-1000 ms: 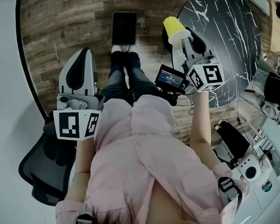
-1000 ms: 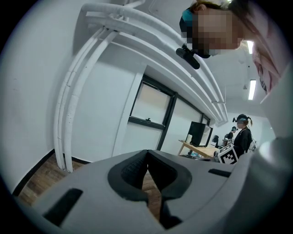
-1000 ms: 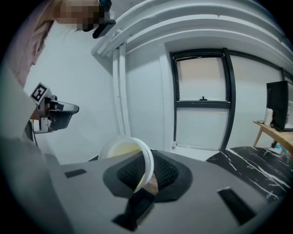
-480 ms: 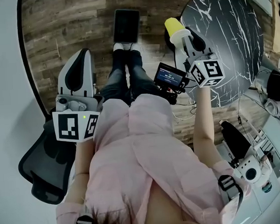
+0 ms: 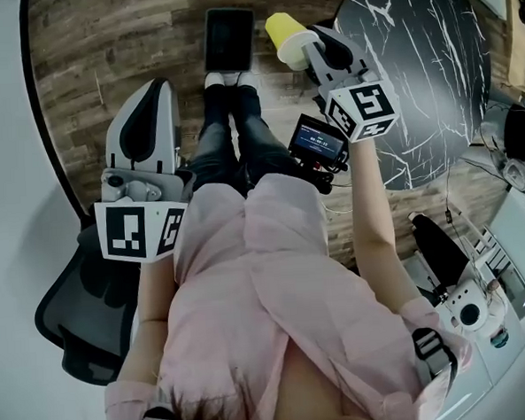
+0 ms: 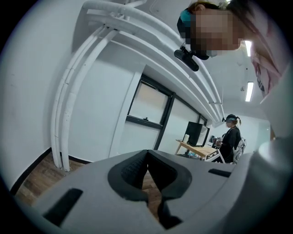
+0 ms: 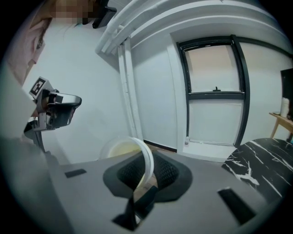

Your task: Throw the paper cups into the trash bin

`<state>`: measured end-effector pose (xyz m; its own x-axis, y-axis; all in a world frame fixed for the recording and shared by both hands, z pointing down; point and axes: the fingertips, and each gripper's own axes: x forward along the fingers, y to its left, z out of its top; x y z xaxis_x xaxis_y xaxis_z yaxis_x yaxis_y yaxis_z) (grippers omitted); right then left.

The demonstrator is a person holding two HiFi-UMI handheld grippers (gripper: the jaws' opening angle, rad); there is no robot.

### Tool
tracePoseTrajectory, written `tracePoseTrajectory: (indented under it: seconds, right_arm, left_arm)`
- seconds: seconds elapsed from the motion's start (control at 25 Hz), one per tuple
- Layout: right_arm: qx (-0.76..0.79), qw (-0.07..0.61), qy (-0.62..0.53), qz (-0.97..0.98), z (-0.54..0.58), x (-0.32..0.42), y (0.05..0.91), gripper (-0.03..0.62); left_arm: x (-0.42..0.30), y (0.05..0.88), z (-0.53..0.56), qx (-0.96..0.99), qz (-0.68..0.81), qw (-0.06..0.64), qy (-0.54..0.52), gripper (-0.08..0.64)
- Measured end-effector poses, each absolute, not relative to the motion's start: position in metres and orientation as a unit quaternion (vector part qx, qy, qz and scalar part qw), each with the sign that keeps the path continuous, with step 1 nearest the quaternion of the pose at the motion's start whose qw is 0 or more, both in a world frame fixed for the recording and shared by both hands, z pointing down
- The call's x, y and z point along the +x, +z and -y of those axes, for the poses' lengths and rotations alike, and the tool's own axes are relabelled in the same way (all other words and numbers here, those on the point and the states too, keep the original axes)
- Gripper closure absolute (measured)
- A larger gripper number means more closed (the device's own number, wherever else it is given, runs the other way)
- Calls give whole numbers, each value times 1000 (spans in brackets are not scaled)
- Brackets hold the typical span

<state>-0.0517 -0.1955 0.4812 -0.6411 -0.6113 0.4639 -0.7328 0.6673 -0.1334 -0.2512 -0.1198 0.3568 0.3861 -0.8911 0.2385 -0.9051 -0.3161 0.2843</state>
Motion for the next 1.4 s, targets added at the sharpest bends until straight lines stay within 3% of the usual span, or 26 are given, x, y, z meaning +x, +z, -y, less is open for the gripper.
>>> tracePoseTrajectory:
  seconds: [1.4]
  right_arm:
    - [312,240,173,903,179,-102,518,538]
  left_arm:
    - [-250,367,107,805,557,203,21,545]
